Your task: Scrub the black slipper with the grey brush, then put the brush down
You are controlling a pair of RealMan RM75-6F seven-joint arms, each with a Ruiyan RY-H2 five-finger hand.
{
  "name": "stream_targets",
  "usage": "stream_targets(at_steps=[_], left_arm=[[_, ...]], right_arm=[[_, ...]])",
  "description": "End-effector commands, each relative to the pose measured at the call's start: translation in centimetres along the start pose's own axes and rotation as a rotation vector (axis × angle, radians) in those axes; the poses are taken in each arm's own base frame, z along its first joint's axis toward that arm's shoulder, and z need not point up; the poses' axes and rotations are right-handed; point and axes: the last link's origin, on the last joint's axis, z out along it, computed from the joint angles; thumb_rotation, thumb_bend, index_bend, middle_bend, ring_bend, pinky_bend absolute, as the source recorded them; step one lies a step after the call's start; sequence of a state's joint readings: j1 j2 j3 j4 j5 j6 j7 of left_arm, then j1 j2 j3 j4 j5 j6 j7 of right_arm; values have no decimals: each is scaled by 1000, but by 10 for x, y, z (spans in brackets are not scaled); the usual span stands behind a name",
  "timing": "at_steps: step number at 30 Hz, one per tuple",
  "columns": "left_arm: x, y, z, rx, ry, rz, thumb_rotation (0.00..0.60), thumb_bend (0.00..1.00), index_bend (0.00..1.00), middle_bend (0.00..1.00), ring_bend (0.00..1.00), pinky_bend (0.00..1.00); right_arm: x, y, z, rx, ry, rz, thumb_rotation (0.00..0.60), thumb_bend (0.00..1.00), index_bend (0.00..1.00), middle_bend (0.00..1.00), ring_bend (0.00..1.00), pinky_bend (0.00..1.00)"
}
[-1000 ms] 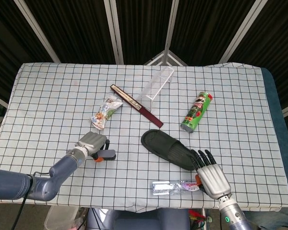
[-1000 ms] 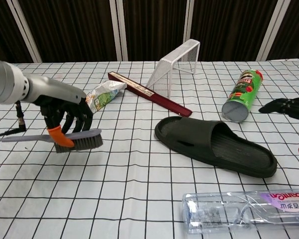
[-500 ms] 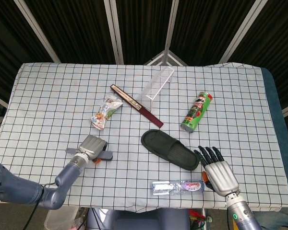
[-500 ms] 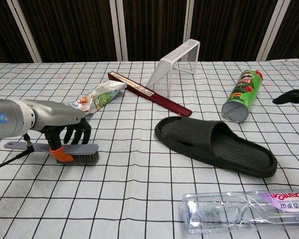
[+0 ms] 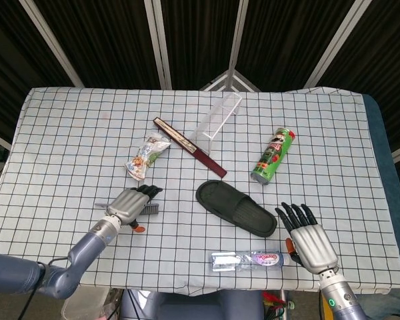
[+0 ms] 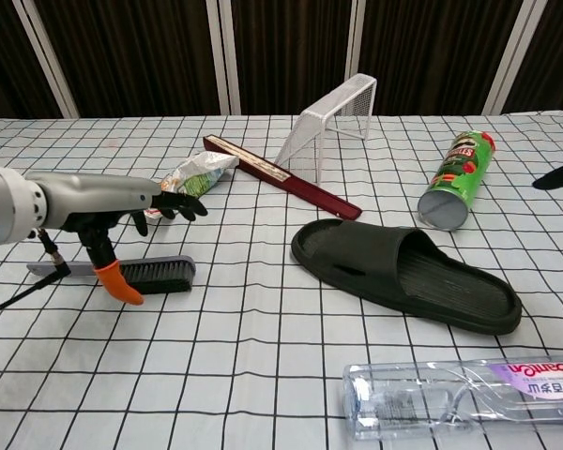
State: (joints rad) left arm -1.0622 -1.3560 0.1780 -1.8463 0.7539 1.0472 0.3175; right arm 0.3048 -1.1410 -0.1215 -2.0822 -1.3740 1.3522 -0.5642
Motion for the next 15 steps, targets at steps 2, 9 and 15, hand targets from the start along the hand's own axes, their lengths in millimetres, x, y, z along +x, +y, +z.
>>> stream_targets(at_steps=[2,9,15], left_arm=[[20,-17,-58,-79,194,-123,600,33,0,56,92,186],[-10,-80,-169,20,382,-102,600,26,0,52,55,136],[-62,-119,-229,285,444,-13,600,18,0,33,37,142]], right_arm=[[2,10,-12,-36,16,-9,586,662,0,0,0,0],[-1,39,-47,-138,38,-38,585,643,0,0,0,0],[-5,63,-71,-232,95,-21,585,576,0,0,0,0]])
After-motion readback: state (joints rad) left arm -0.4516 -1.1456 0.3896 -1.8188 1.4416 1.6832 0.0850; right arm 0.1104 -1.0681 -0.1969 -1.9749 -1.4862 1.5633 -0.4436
